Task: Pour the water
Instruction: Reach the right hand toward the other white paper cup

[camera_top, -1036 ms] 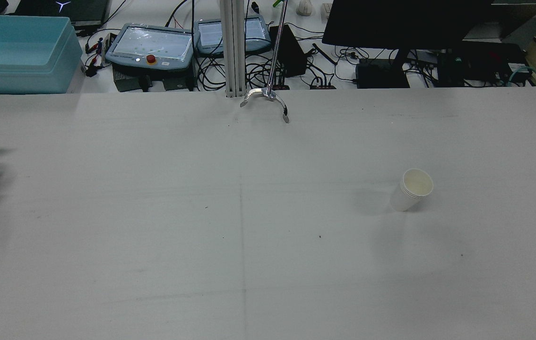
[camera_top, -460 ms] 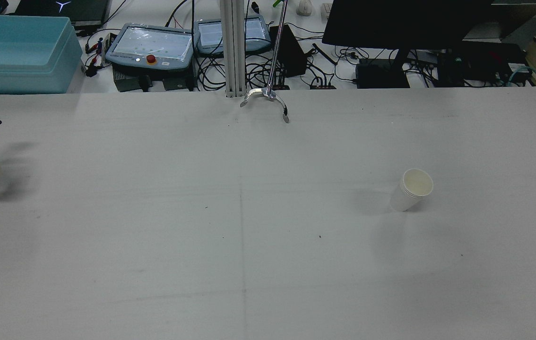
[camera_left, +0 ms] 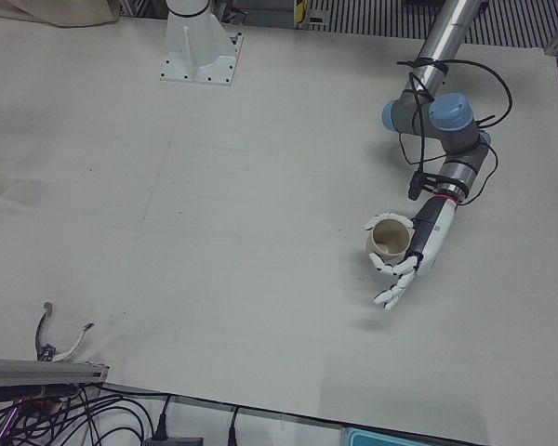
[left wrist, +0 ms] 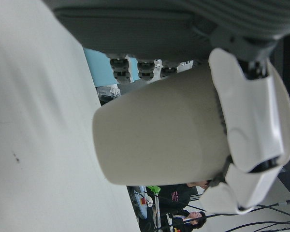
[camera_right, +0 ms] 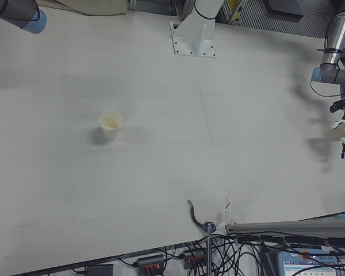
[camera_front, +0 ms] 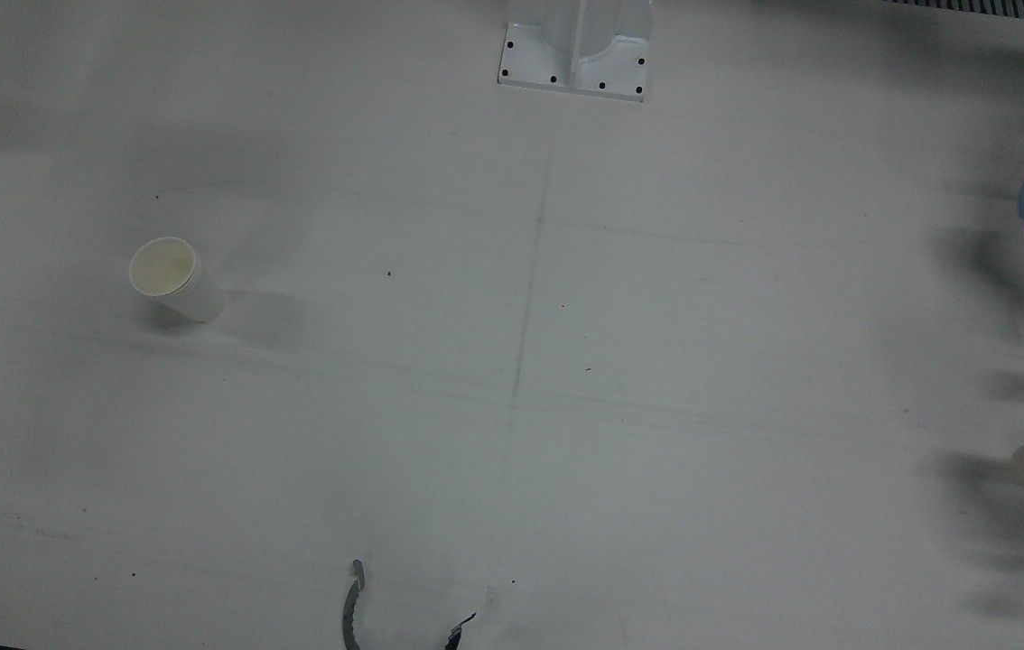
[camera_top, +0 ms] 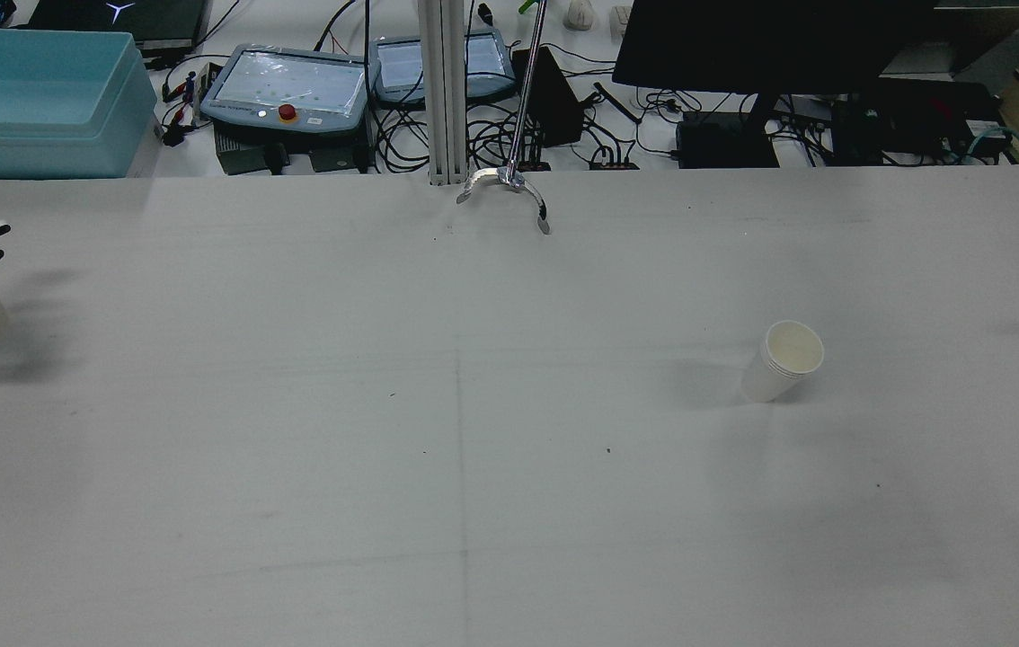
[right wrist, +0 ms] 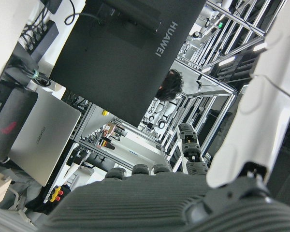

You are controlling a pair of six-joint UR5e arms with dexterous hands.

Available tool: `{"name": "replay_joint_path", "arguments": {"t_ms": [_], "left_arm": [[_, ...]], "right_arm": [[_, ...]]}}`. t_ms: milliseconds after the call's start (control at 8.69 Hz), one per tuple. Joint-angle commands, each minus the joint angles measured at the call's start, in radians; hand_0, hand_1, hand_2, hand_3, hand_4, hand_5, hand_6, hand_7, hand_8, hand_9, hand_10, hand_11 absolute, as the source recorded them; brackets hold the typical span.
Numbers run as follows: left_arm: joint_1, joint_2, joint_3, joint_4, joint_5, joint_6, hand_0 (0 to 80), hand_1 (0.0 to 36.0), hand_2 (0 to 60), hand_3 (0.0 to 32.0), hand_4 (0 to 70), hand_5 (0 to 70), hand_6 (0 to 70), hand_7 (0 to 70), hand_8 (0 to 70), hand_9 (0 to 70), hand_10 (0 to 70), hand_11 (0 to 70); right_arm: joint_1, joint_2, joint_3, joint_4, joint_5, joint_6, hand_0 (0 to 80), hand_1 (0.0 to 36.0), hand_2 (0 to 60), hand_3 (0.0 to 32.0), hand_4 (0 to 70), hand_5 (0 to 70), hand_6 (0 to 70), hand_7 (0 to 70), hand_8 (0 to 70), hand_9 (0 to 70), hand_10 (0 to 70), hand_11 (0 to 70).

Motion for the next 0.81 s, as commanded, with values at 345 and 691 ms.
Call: {"name": "replay_joint_path", "arguments": {"t_ms": [345, 691], "left_arm": [[0.003, 0.001, -0.027, 0.035, 0.002, -0.017, 54.5, 36.0, 60.0, 0.0, 70.0, 70.0, 11.0, 18.4, 6.1, 8.5, 7.0, 12.2], [0.004, 0.001, -0.027, 0.035, 0.001, -0.020, 54.3, 36.0, 60.0, 0.0, 70.0, 70.0, 10.9, 18.2, 6.1, 8.6, 7.0, 12.3]], "right_arm": [[-0.525, 0.040, 0.094, 0.012, 0.264, -0.049, 50.5, 9.8, 0.0, 0.0, 11.2, 11.1, 2.3, 5.7, 0.0, 0.0, 0.0, 0.0], [-0.611, 0.043, 0.061, 0.013, 0.440, 0.197, 49.1, 9.5, 0.0, 0.0, 5.0, 8.3, 0.0, 0.0, 0.0, 0.0, 0.0, 0.0]]}}
